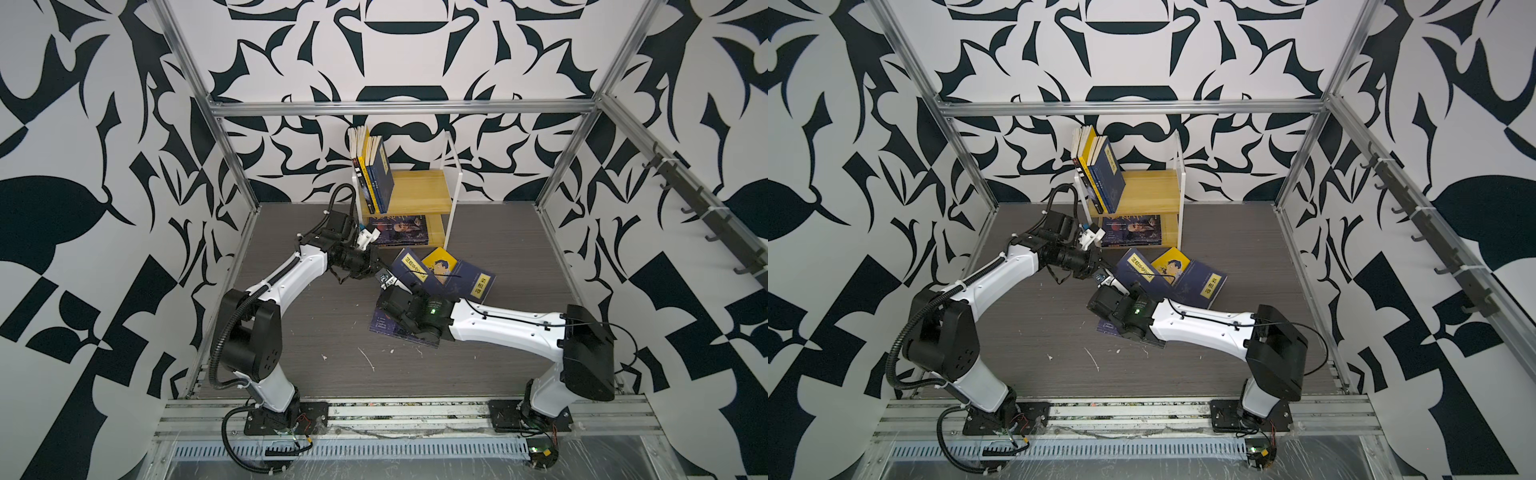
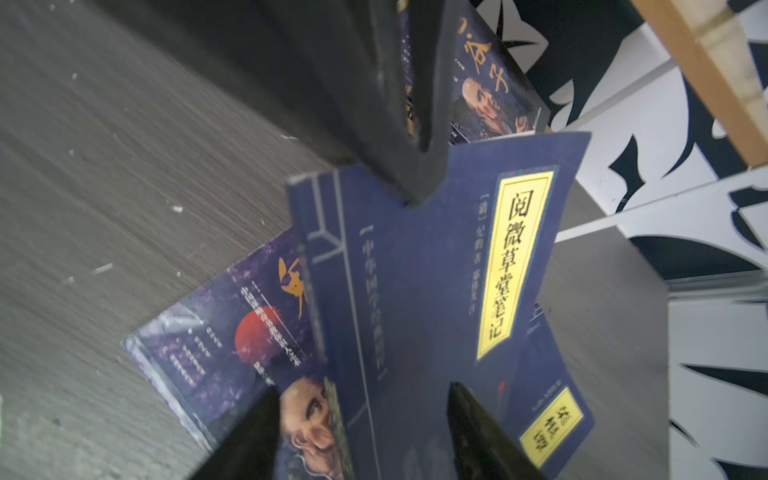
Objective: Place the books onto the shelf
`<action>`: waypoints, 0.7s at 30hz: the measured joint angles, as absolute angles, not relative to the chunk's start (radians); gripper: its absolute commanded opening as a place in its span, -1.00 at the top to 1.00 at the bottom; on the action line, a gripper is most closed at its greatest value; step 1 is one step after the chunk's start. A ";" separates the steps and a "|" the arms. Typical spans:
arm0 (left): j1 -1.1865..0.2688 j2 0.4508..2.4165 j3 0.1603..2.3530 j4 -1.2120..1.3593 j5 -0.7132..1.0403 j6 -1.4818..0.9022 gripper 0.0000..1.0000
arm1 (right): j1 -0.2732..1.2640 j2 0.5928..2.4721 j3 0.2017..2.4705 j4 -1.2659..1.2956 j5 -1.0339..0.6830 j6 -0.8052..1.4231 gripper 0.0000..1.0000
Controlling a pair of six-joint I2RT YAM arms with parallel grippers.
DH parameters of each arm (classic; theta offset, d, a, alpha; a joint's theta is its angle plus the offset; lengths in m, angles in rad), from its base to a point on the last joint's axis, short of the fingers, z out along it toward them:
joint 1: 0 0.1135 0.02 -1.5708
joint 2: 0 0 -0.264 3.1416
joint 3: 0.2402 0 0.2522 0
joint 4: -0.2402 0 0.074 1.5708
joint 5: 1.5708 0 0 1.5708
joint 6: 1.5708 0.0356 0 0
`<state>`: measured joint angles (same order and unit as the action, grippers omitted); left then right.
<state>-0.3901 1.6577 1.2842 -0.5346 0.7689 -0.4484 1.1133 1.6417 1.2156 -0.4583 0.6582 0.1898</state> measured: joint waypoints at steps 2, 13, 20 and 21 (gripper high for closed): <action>-0.388 1.656 1.282 -0.534 0.772 -0.451 1.00 | 1.106 1.657 1.225 -0.459 0.670 0.182 0.53; -0.364 1.636 1.269 -0.493 0.774 -0.484 0.34 | 1.094 1.676 1.241 -0.440 0.682 0.094 1.00; -0.295 1.560 1.241 -0.487 0.764 -0.467 -0.56 | 1.045 1.620 1.242 -0.444 0.688 0.073 1.00; -0.283 1.550 1.236 -0.486 0.759 -0.463 -0.67 | 1.037 1.601 1.241 -0.441 0.687 0.069 1.00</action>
<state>-0.2829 1.5501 1.2358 -0.4858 0.7589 -0.4633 1.0370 1.6012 1.2407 -0.4412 0.6868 0.0692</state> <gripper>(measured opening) 0.743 0.054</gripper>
